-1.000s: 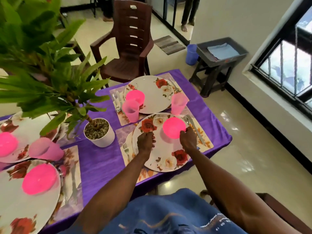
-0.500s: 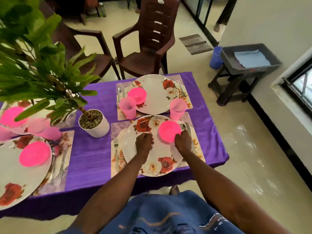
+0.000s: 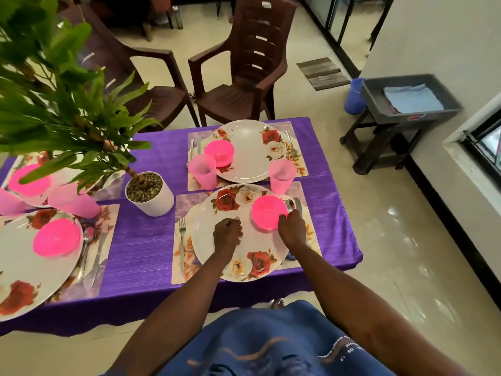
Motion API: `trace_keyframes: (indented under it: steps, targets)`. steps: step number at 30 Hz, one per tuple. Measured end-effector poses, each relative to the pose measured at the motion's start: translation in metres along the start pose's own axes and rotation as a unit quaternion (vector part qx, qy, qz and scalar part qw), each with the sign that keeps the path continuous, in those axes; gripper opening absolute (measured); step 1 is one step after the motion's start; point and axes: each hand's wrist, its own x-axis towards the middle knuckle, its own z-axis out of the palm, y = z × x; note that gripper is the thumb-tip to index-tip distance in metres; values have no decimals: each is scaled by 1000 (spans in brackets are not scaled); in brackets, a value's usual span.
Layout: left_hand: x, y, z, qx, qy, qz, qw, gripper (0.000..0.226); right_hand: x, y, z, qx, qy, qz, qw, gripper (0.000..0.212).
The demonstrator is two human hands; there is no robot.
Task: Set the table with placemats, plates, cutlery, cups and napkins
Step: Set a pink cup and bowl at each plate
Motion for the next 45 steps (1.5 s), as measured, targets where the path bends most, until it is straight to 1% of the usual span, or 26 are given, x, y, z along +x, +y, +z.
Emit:
trace_keyframes:
  steps: [10, 15, 17, 19, 21, 23, 25, 28, 31, 34, 39, 42, 45]
  targets:
    - [0, -2, -6, 0, -10, 2, 1000, 24, 2, -4, 5, 20, 22, 8, 1000, 50]
    - [1, 2, -7, 6, -9, 10, 1000, 25, -6, -9, -1, 26, 21, 8, 999, 50]
    - [-1, 6, -6, 18, 1, 20, 1000, 26, -11, -9, -4, 22, 33, 4, 999, 51]
    - [-5, 10, -3, 41, 33, 54, 997, 27, -15, -9, -7, 7, 56, 3, 998, 49]
    - [-9, 14, -2, 81, 74, 107, 988, 27, -17, -10, -8, -11, 79, 1, 997, 45]
    - [-17, 20, 3, 118, 84, 169, 975, 28, -21, -13, -10, -26, 94, -18, 995, 41]
    - [-24, 26, 10, 146, 65, 224, 962, 29, -23, -14, -12, -41, 104, -41, 993, 38]
    - [-35, 35, 30, 179, 17, 277, 944, 34, -25, -6, -17, -78, 123, -88, 985, 35]
    - [-41, 35, 52, 215, -33, 347, 912, 36, -26, 8, -30, -108, 140, -106, 978, 29]
    - [-46, 37, 79, 219, -87, 369, 899, 36, -22, 20, -53, -96, 174, -81, 977, 24]
    - [-50, 47, 137, 226, -135, 435, 861, 36, -5, 36, -102, -87, 257, -56, 961, 24]
    - [-54, 61, 179, 246, -136, 474, 834, 40, 18, 53, -140, -73, 283, -31, 956, 21]
    - [-50, 69, 229, 269, -143, 468, 829, 39, 50, 77, -179, -66, 287, -16, 955, 20]
